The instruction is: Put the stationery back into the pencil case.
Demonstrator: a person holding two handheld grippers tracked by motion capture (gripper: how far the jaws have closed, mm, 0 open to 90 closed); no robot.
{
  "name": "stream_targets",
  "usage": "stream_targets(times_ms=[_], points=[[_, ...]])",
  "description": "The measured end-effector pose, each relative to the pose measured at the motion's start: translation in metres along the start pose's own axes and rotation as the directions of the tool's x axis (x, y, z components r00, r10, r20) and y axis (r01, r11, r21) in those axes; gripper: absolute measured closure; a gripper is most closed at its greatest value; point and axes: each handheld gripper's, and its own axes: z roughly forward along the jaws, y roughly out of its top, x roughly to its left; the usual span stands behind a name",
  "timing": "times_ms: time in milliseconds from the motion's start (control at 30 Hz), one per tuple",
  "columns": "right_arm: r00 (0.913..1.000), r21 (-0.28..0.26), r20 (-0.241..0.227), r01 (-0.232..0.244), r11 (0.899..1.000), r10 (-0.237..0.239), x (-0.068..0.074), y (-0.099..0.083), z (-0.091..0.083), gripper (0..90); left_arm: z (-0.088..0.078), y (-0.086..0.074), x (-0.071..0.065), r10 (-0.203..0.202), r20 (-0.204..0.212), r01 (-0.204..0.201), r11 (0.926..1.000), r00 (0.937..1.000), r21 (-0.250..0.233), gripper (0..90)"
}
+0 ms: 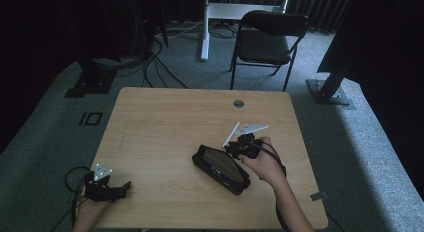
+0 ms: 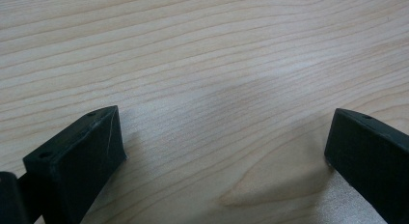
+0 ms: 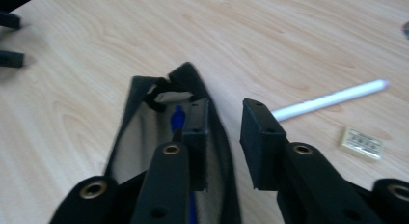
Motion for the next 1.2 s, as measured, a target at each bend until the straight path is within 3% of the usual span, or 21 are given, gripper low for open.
stream_targets(times_ms=[133,333,600,700,1100,1200], points=[[0.9989,-0.024,0.030,-0.034,0.999,0.035,-0.009,-0.004,0.001,67.7,0.000,0.000,0.000,0.000,0.000,0.000,1.0000,1.0000,0.000,0.3],[0.9957,-0.017,0.065,-0.065,0.998,0.066,-0.019,-0.009,0.005,66.3,0.000,0.000,0.000,0.000,0.000,0.000,1.0000,1.0000,0.000,0.3],[0.9851,-0.033,0.122,-0.118,0.992,0.122,-0.037,-0.016,0.009,62.8,0.000,0.000,0.000,0.000,0.000,0.000,1.0000,1.0000,0.000,0.2],[0.9839,-0.036,0.130,-0.119,0.992,0.123,-0.041,-0.019,0.010,61.1,0.000,0.000,0.000,0.000,0.000,0.000,1.0000,1.0000,0.000,0.2],[0.9542,-0.064,0.202,-0.212,0.975,0.221,-0.066,-0.037,0.028,57.7,0.000,0.000,0.000,0.000,0.000,0.000,1.0000,1.0000,0.000,0.3],[0.9483,-0.098,0.207,-0.224,0.970,0.240,-0.071,-0.042,0.034,53.8,0.000,0.000,0.000,0.000,0.000,0.000,1.0000,1.0000,0.000,0.3]])
